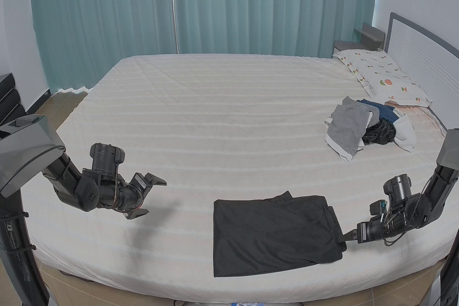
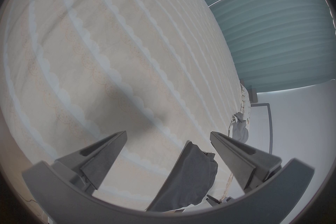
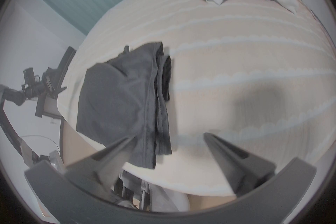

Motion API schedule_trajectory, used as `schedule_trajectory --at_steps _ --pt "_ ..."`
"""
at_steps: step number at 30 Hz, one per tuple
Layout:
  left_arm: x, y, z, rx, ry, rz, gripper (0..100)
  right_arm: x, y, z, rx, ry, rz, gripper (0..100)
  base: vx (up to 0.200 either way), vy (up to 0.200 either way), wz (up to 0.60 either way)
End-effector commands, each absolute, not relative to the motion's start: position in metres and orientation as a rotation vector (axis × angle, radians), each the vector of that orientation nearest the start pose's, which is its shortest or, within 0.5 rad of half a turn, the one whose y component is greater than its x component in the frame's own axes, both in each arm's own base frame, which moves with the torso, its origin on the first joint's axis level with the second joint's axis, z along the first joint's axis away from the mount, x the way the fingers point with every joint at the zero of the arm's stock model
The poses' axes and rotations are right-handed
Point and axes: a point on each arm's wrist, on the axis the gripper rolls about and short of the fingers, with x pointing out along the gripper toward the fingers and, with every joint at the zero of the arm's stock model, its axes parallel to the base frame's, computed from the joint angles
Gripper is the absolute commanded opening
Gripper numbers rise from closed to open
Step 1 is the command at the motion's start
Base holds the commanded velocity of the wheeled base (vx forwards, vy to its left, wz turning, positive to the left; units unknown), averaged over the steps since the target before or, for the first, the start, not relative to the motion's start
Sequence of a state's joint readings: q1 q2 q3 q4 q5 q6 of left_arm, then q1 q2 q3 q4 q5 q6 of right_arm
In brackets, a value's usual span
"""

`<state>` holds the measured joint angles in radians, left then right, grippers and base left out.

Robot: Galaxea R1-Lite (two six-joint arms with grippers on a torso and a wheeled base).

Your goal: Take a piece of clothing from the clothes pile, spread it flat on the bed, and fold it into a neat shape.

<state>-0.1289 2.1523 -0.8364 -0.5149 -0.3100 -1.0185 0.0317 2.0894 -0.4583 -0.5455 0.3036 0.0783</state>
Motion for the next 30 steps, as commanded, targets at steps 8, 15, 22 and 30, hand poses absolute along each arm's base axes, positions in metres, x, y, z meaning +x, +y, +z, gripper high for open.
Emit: schedule_trajectory --at_steps 8,15,22,30 --pt "0.349 -0.052 0.028 -1.026 0.946 0.036 100 0.32 0.038 -0.016 0.537 0.955 0.199 100 0.0 0.0 0.0" --pt "0.349 -0.053 0.027 -1.021 0.947 0.035 100 0.345 0.05 -0.034 0.644 0.807 0.182 100 0.0 0.0 0.0" --pt "0.348 -0.053 0.027 -1.02 0.948 0.037 100 0.349 0.054 -0.036 0.65 0.806 0.192 100 0.0 0.0 0.0" --pt "0.349 -0.053 0.025 -1.014 0.946 0.05 100 0.359 0.056 -0.037 0.658 0.783 0.196 0 0.0 0.0 0.0"
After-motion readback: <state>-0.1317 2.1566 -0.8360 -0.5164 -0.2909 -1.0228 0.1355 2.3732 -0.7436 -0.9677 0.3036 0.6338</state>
